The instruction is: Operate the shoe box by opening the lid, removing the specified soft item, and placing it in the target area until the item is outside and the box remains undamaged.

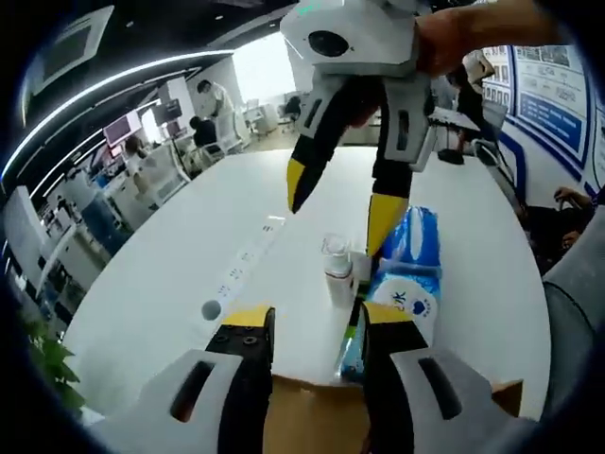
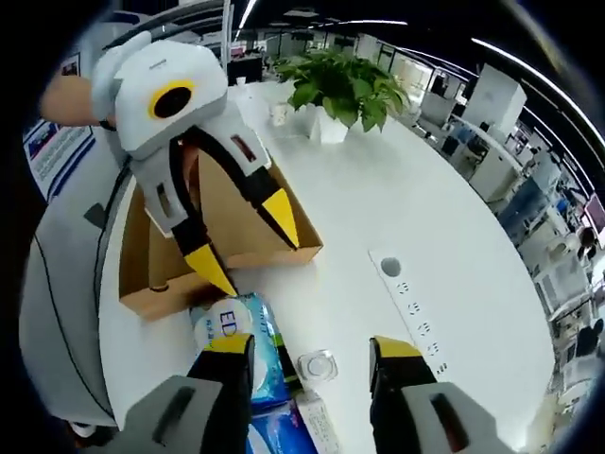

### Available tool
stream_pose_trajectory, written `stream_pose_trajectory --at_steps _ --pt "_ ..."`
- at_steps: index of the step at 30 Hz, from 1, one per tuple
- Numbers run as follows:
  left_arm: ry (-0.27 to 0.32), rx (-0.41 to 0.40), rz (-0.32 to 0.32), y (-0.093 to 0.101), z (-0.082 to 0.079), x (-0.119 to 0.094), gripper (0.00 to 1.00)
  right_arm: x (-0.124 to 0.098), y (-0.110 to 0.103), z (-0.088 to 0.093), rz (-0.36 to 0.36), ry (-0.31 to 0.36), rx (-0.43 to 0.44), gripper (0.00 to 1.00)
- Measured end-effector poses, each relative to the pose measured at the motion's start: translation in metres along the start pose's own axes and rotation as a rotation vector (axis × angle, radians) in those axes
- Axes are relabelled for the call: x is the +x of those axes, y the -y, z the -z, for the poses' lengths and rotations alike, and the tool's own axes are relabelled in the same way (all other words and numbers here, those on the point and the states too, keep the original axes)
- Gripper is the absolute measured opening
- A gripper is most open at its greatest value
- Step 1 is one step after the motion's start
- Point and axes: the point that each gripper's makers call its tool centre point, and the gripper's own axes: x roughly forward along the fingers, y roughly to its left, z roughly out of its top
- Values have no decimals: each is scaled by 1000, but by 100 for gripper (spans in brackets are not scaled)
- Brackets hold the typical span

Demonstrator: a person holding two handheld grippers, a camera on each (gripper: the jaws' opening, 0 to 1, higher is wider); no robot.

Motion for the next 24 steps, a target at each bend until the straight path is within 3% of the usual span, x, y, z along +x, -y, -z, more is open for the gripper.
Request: stream_pose_trajectory --at_steps 5,7,11,15,20,24 --pt "17 -29 -43 -3 4 -31 36 -5 -6 -3 24 18 26 46" --pt "16 -34 -50 -3 7 -39 36 -6 -4 -7 74 44 46 46" --pt "11 -41 -69 -1 18 -56 36 -6 -9 -16 100 105 108 46" --pt "18 -68 -96 -3 25 -75 36 -7 -18 -19 111 123 120 47" --pt "29 -92 -134 0 32 -102 37 -11 -29 -27 127 198 188 50" --pt "40 -141 -176 0 43 -120 39 -9 -41 -25 123 210 206 50"
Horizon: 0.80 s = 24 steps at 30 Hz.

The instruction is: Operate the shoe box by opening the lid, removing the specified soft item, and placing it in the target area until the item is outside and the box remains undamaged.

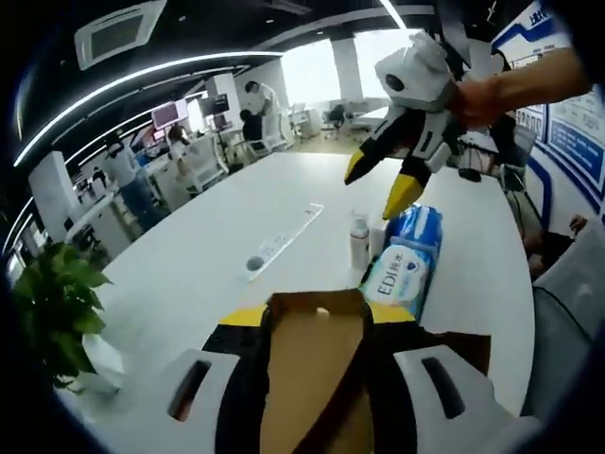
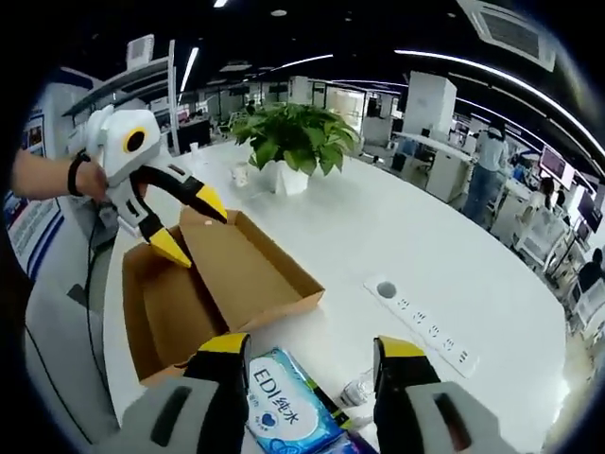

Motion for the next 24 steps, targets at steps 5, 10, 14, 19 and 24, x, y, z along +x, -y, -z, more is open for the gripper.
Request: stream_pose_trajectory --at_steps 5,10,14,19,24 --pt "-4 -21 -26 -1 10 -19 39 0 -13 3 -8 37 49 50" --pt "-8 -73 -60 -8 28 -35 41 -1 -30 10 -16 43 62 52" --pt "-11 -85 -81 -10 37 -48 42 -2 -39 14 -23 50 76 53" --pt "-1 -127 -129 -15 49 -71 44 -4 -48 19 -53 70 134 58" --pt "4 -158 -160 -18 63 -91 46 -7 -58 24 -58 81 160 58"
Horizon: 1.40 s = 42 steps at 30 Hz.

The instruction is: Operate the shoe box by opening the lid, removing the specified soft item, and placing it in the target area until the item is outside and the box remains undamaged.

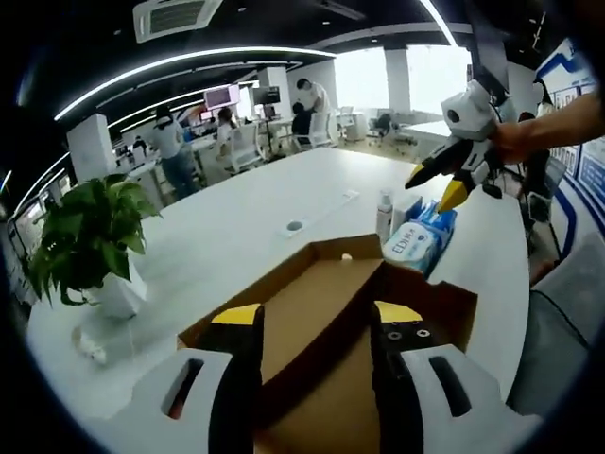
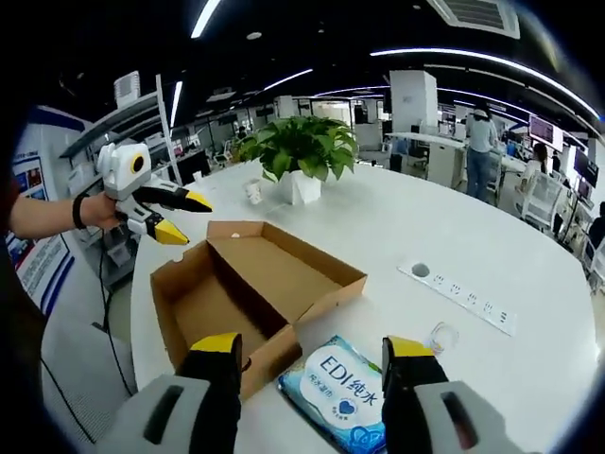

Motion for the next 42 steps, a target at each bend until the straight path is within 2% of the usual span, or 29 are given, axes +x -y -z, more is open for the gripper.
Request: stream_pose_trajectory --at_steps 5,11,22,34,42 --pt "-7 -11 -44 -7 19 -17 54 0 -14 8 0 20 31 59" --pt "-10 -36 -68 -10 35 -37 54 5 -34 19 -12 31 73 59" --pt "-20 -60 -97 -8 57 -66 54 0 -63 25 -18 59 118 60" --pt "-18 -128 -146 -12 78 -87 53 -4 -72 40 -7 65 151 60" --pt "-32 -157 -164 -14 92 -93 53 -8 -77 51 7 70 179 60"
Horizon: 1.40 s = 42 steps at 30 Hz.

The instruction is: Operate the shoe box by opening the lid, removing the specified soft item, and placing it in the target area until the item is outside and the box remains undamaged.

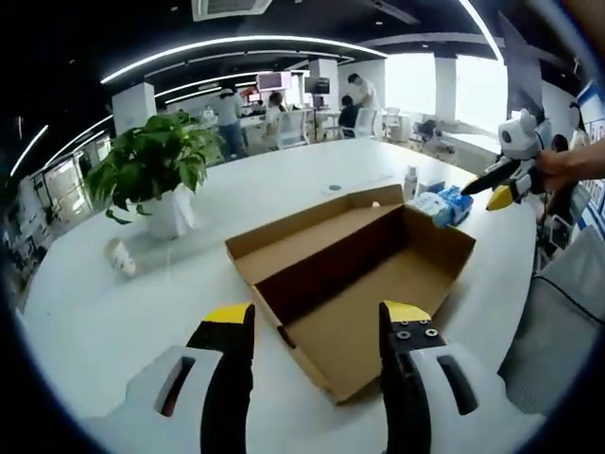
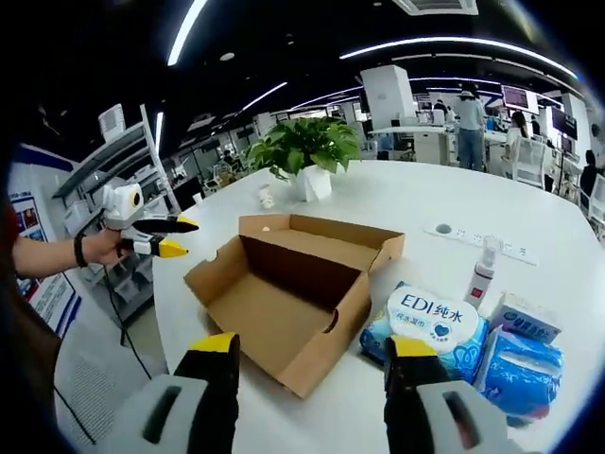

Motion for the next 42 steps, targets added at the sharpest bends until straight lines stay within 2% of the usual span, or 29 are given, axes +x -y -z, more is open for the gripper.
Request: stream_pose_trajectory --at_steps 14,20,27,29,30,35,37,42 --pt "-28 -47 -42 -5 26 -2 52 -2 -9 23 -5 -20 24 60" --pt "-31 -71 -33 -4 31 0 51 -2 -12 26 -7 -18 34 60" --pt "-60 -95 -62 -6 38 4 48 -2 -17 23 -13 -8 42 59" --pt "-65 -143 -78 -7 39 5 46 -3 -17 21 -14 -1 47 58" --pt "-57 -209 -83 -6 39 7 45 -3 -18 20 -15 6 52 58" --pt "-98 -197 -113 -6 49 18 43 -3 -19 23 -15 4 59 58" --pt "-128 -158 -147 -9 53 18 42 -4 -20 25 -16 4 61 58" --pt "-161 -190 -167 -11 62 23 39 -7 -17 34 -12 -11 65 58"
